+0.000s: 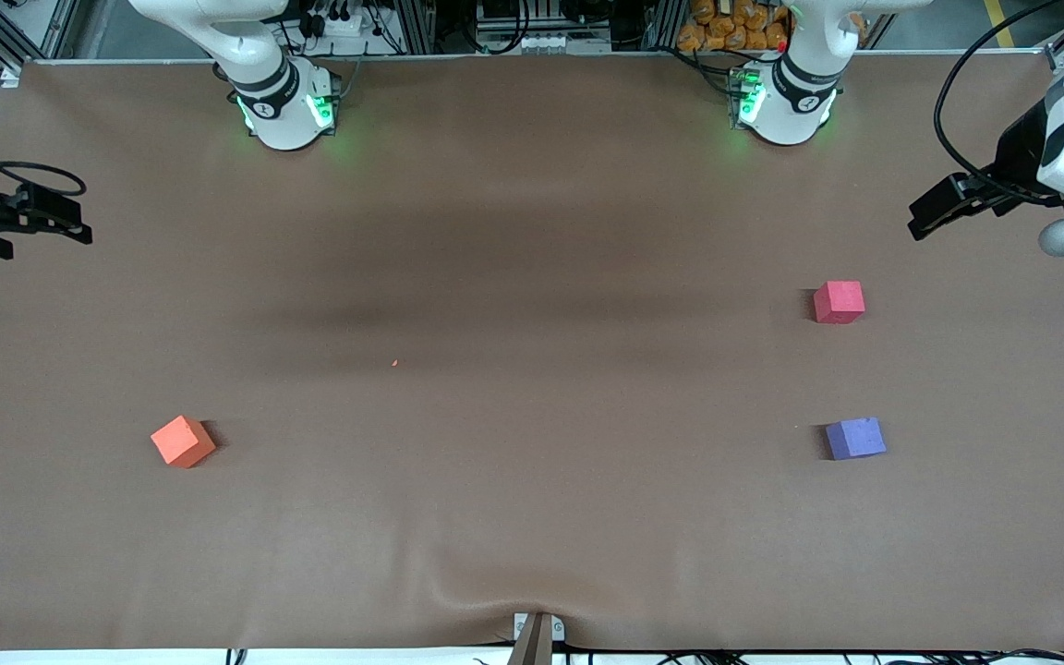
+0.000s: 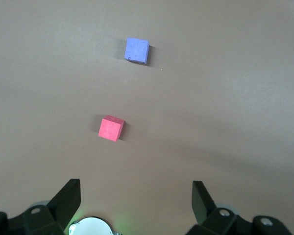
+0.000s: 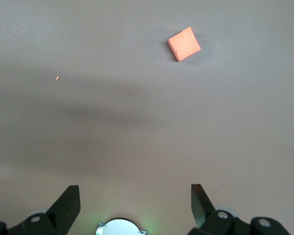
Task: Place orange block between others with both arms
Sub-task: 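Reach the right gripper toward the orange cube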
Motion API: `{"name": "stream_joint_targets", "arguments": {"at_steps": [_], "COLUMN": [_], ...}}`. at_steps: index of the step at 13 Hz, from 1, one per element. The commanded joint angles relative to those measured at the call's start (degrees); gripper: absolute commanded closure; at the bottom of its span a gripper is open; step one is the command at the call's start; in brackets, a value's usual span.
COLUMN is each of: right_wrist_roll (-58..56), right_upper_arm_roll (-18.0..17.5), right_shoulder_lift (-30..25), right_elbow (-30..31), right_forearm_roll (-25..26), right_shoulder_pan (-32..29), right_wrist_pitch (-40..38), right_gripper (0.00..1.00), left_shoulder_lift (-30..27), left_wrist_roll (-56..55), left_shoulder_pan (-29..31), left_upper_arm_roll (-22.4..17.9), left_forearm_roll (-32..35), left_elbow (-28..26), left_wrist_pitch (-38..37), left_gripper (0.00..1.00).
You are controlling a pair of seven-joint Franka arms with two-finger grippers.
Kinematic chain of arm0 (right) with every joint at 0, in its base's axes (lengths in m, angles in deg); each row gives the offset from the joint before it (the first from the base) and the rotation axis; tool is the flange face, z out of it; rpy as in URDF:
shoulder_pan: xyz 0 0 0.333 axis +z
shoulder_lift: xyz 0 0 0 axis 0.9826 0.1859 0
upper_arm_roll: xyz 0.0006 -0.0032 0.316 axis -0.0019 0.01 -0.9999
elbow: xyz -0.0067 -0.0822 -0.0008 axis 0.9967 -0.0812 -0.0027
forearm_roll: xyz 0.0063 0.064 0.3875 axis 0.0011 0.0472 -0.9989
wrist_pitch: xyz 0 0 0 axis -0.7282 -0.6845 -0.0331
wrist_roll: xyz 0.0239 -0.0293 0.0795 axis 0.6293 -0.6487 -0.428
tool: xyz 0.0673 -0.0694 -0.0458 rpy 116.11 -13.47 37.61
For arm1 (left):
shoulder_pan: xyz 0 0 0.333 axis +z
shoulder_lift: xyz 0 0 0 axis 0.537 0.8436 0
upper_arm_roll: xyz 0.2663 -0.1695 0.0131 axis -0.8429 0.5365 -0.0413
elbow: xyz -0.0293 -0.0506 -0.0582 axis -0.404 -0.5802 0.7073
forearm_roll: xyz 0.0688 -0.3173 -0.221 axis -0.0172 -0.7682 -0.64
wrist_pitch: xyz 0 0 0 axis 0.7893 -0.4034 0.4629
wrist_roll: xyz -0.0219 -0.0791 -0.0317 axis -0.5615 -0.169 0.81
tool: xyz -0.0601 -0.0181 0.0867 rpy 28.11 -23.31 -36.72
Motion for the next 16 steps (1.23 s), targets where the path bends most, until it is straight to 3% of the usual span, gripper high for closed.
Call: {"name": "stream_joint_targets", "arguments": {"at_steps": [1, 7, 11, 14, 16], "right_wrist_roll": [-0.8, -1.0, -0.6, -0.8, -0.9], "right_upper_arm_roll": [0.0, 0.0, 0.3, 0.3, 0.3], "right_shoulder_lift": [0.0, 1.5, 12.8, 22.5, 25.5], "right_elbow": [-1.1, -0.9, -0.7, -1.0, -1.0], "right_forearm_roll": [-1.2, -1.8, -1.1, -1.6, -1.6], "right_shoulder_pan": [-0.3, -0.7, -3.0, -4.8, -5.2], "right_wrist_pitch": [-1.1, -1.5, 8.0, 20.0, 23.9], "right_gripper": [0.0, 0.0, 0.0, 0.0, 0.0], "left_shoulder_lift": [-1.3, -1.3, -1.1, -0.7, -0.7], "left_wrist_roll": [0.3, 0.3, 0.9, 1.1, 1.1], "left_shoulder_pan": [1.3, 0.7, 0.7, 0.6, 0.2], "left_upper_arm_roll": [0.1, 2.9, 2.9, 3.0, 3.2], "left_forearm_roll": [-0.7, 0.0, -0.6, -0.7, -0.5], "left_elbow": [-0.5, -0.3, -0.3, -0.2, -0.3], "left_wrist_pitch": [-0.2, 0.0, 0.0, 0.6, 2.2], "left_gripper": [0.0, 0.0, 0.0, 0.0, 0.0]}}
